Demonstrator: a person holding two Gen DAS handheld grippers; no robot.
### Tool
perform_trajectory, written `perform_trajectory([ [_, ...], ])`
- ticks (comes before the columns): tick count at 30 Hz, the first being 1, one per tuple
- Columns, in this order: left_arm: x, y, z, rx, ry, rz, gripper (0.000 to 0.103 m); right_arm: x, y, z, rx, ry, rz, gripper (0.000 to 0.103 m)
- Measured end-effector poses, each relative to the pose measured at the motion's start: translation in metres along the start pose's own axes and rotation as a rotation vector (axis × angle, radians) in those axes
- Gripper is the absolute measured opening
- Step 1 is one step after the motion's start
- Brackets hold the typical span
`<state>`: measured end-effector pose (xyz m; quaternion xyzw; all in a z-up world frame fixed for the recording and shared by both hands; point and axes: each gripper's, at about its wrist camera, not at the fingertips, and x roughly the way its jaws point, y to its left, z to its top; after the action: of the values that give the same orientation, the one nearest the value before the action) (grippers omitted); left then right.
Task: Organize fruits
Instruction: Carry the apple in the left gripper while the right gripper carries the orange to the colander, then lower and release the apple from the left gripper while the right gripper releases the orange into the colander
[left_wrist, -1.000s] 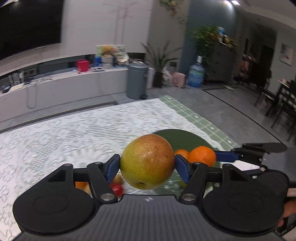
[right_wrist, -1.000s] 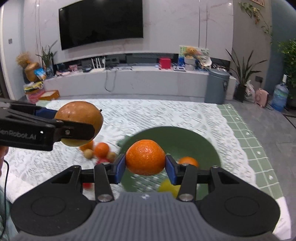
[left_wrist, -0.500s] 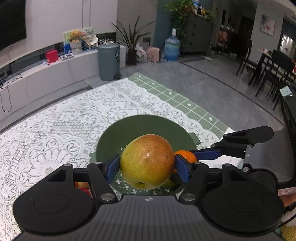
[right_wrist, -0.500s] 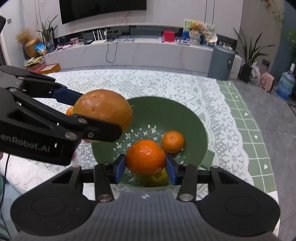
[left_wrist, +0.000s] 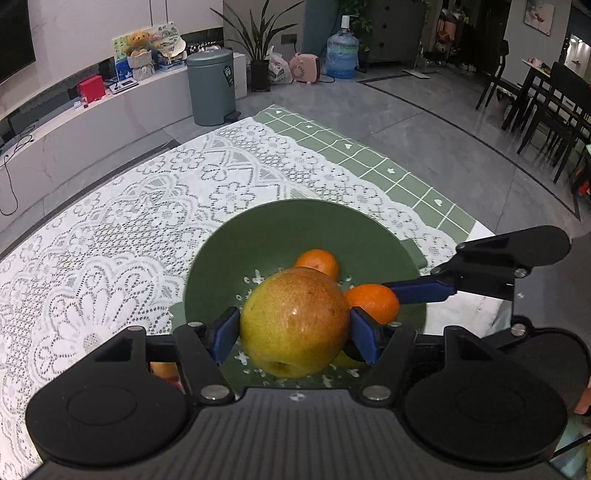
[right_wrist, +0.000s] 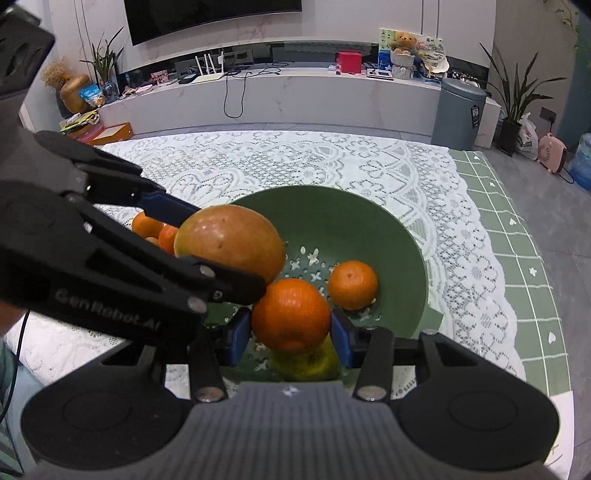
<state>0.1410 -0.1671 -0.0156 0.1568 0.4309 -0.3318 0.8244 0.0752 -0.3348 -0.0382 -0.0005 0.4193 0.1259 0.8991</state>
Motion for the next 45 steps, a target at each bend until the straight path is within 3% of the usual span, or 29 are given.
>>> perform_trajectory([
  [5,0.012,0.007,0.008,0.017,0.037,0.054,0.074,0.011,0.001,0.011,-0.059,0.019,-0.005,0.044],
  [18,0.046,0.034,0.022,-0.057,0.150,0.036,0.074,0.043,-0.002,0.031,-0.145,0.088,0.010,0.044],
  [31,0.068,0.036,0.029,-0.046,0.208,0.042,0.074,0.054,-0.004,0.032,-0.154,0.090,-0.007,0.044],
  [45,0.068,0.037,0.029,-0.041,0.208,0.049,0.078,0.050,-0.012,0.024,-0.074,0.047,0.014,0.044],
])
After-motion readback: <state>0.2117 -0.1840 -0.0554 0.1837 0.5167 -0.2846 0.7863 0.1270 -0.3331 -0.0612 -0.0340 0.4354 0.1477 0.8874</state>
